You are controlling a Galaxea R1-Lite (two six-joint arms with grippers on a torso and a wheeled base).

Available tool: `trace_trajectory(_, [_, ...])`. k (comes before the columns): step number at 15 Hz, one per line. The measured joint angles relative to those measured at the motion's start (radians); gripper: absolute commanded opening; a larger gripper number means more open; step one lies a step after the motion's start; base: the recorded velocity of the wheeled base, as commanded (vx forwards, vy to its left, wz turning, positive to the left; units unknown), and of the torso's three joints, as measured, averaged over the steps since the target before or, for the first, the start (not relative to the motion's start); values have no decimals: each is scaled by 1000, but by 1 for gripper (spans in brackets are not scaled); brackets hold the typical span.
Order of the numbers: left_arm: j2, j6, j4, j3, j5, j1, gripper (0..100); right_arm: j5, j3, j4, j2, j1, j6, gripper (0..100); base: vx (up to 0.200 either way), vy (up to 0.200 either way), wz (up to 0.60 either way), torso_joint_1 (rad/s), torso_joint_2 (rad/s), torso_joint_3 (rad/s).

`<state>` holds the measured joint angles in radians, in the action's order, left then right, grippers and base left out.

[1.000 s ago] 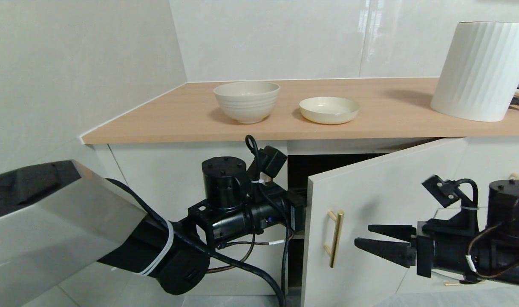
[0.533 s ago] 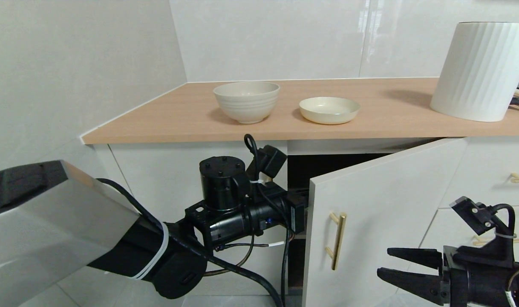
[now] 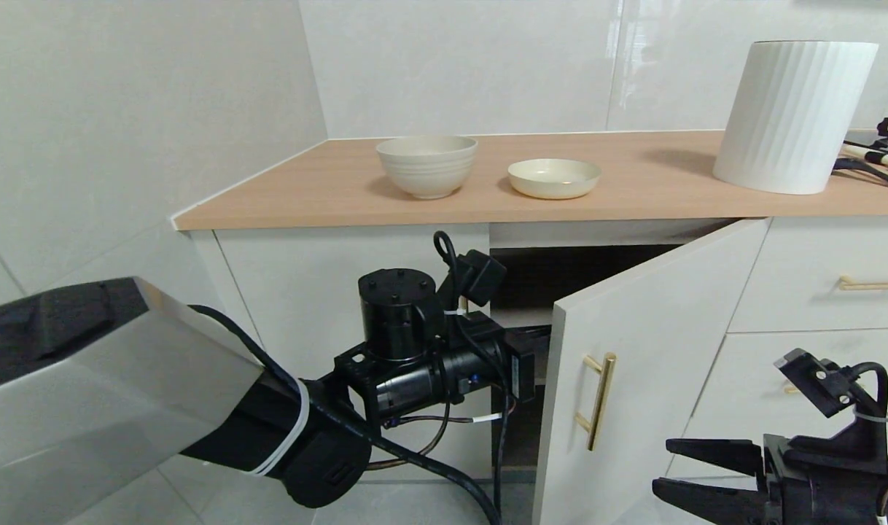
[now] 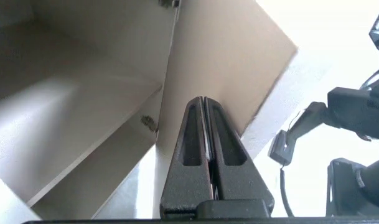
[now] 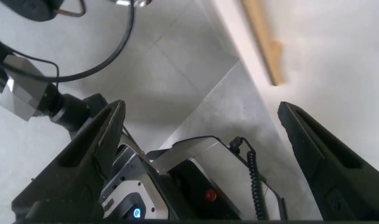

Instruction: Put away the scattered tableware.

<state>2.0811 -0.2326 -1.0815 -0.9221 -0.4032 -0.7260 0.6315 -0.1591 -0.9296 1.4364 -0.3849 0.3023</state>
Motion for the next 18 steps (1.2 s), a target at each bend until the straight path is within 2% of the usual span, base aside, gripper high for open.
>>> trace_trajectory(7, [44,0,1,-32,4,-8,0,21,4,0,-2,0,-1,100,0,0,0,0,0,0])
trace_trajectory(10, [49,-27,2,-47,4,-9,0,20,4,-1,-2,0,-1,100,-200,0,0,4,-1,-1])
trace_trajectory(18, [75,-28,-1,-58,10,-37,0,25,4,-3,-7,-4,-1,100,0,0,0,0,0,0])
